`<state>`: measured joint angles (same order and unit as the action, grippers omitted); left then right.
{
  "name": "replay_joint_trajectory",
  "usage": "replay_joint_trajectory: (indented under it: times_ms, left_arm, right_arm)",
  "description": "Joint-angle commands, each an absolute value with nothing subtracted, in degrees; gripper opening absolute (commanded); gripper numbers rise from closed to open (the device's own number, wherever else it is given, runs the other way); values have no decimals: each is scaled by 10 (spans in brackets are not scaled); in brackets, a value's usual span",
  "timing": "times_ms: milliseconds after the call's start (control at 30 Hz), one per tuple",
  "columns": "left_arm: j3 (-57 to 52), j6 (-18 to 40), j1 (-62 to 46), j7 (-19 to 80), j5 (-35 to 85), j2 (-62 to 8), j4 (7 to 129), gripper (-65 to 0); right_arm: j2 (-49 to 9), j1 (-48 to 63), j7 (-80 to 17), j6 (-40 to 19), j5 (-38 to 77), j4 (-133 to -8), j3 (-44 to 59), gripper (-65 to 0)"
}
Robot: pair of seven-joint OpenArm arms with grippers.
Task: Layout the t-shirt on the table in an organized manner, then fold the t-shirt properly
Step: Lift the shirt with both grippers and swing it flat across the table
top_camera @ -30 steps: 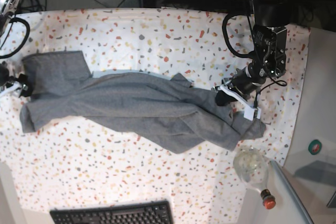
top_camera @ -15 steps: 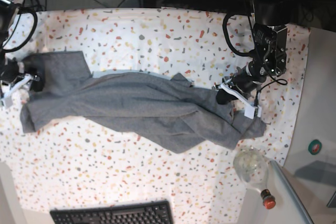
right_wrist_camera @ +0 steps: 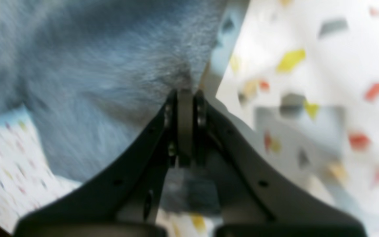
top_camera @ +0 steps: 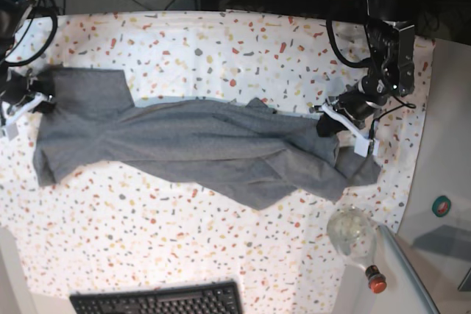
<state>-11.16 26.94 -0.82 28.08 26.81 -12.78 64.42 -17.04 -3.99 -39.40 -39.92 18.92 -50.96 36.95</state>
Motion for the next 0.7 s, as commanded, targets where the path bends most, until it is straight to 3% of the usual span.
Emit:
replay_joint_trajectory:
  times_ms: [0,167,300,467,667]
  left_arm:
    - [-115,276,-21,291,275,-146,698,-650]
    - [-118,269,-90,380,275,-172,900,-650]
    - [-106,228,-39,422,275,-173,957,-650]
    - [-17,186,122,483,275,-162,913,-650]
    - [51,166,346,458,275,-88,699,-650]
  right_arm:
    - [-180,-17,-418,-400,185,-558,373,-650]
    - [-128,94,-479,-400,182,-834,373,-650]
    - [-133,44,-527,-400,181,-909,371,-650]
    - [-196,-131,-574,-400,180,-847,365,-650]
    - [-290,-370,-516,-400,180,-587,290,-650]
